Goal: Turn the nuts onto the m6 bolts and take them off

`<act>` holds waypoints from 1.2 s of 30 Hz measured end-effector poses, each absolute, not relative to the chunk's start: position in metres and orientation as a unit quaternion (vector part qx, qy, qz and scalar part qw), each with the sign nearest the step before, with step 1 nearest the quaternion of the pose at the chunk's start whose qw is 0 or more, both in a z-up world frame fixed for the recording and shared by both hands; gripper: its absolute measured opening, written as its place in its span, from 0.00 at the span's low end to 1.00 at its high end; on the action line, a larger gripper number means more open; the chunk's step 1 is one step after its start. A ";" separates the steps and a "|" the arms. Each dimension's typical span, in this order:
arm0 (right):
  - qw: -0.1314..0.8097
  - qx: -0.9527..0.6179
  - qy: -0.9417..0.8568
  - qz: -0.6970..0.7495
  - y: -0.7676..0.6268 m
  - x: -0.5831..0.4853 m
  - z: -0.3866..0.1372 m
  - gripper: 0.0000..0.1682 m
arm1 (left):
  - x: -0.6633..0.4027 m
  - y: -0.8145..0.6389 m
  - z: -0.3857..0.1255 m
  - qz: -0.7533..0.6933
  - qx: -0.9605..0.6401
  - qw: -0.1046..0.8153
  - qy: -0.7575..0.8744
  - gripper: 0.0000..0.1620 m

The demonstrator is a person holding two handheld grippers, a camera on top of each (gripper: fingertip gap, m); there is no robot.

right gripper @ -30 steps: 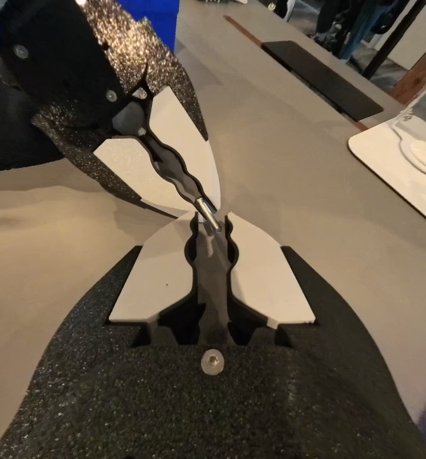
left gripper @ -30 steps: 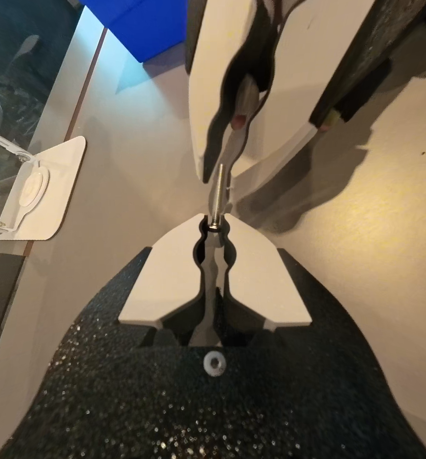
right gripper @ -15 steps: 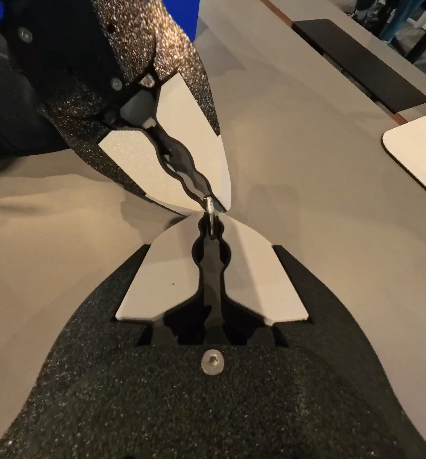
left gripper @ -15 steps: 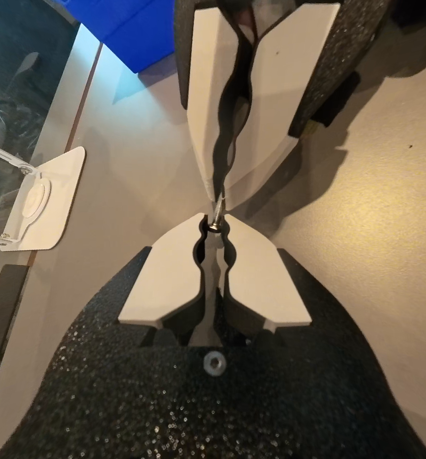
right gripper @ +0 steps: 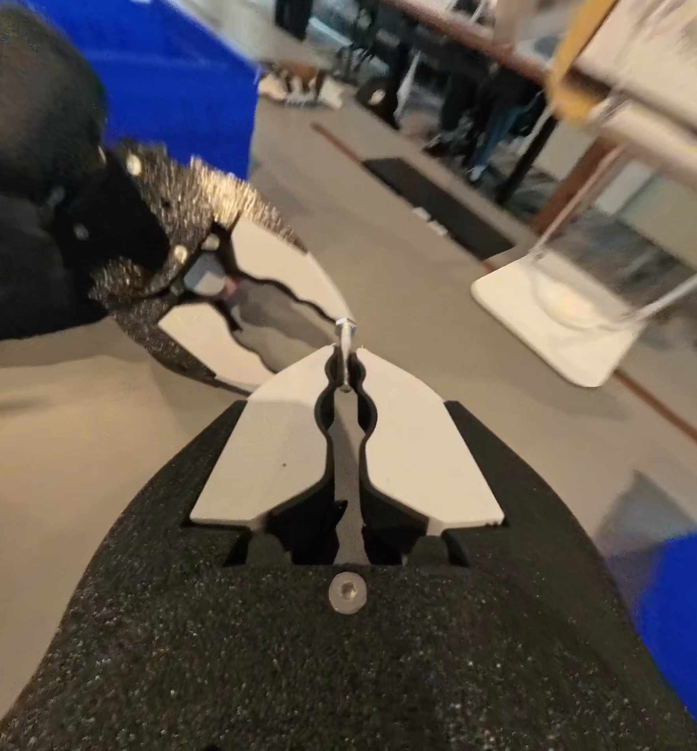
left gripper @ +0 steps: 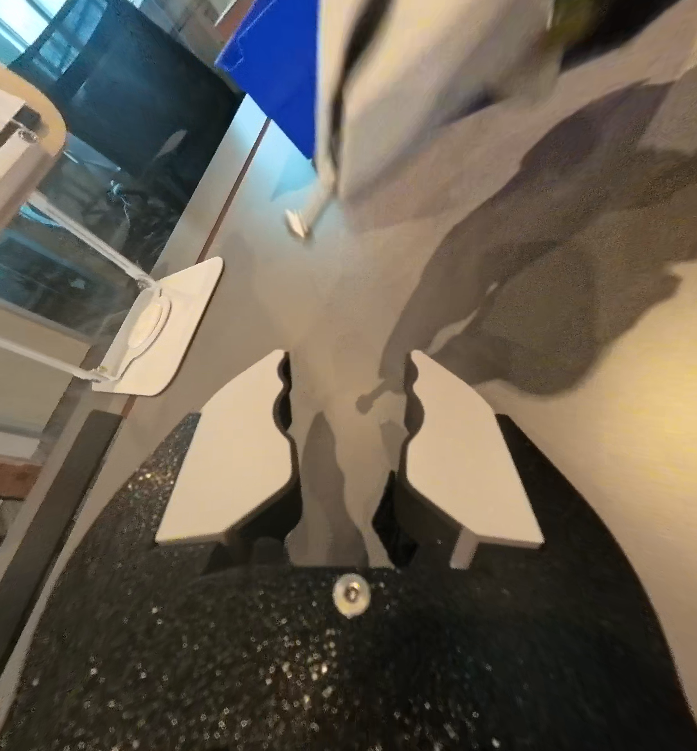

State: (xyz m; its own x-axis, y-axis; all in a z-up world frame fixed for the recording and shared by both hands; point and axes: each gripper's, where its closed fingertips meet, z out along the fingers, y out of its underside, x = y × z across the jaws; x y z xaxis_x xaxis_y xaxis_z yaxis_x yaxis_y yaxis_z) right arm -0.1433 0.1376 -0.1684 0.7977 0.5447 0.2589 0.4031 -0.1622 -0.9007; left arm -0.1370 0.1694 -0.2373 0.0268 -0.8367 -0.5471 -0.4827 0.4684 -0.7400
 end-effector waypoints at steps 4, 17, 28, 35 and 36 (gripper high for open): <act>0.612 -0.745 -0.259 -0.059 0.128 -0.074 -0.094 0.03 | -0.137 0.174 -0.237 -0.167 -0.504 0.524 0.666 0.38; 0.207 -0.920 -0.304 -0.133 0.157 0.170 -0.199 0.03 | -0.137 0.173 -0.242 -0.173 -0.509 0.507 0.674 0.31; 0.130 -0.919 -0.366 -0.060 0.172 0.173 -0.241 0.03 | -0.136 0.172 -0.243 -0.174 -0.509 0.504 0.675 0.30; 0.090 -0.932 -0.345 -0.057 0.158 0.185 -0.250 0.04 | -0.136 0.172 -0.245 -0.176 -0.511 0.501 0.676 0.29; 0.075 -0.934 -0.345 -0.063 0.153 0.189 -0.253 0.04 | -0.136 0.172 -0.245 -0.176 -0.511 0.500 0.676 0.29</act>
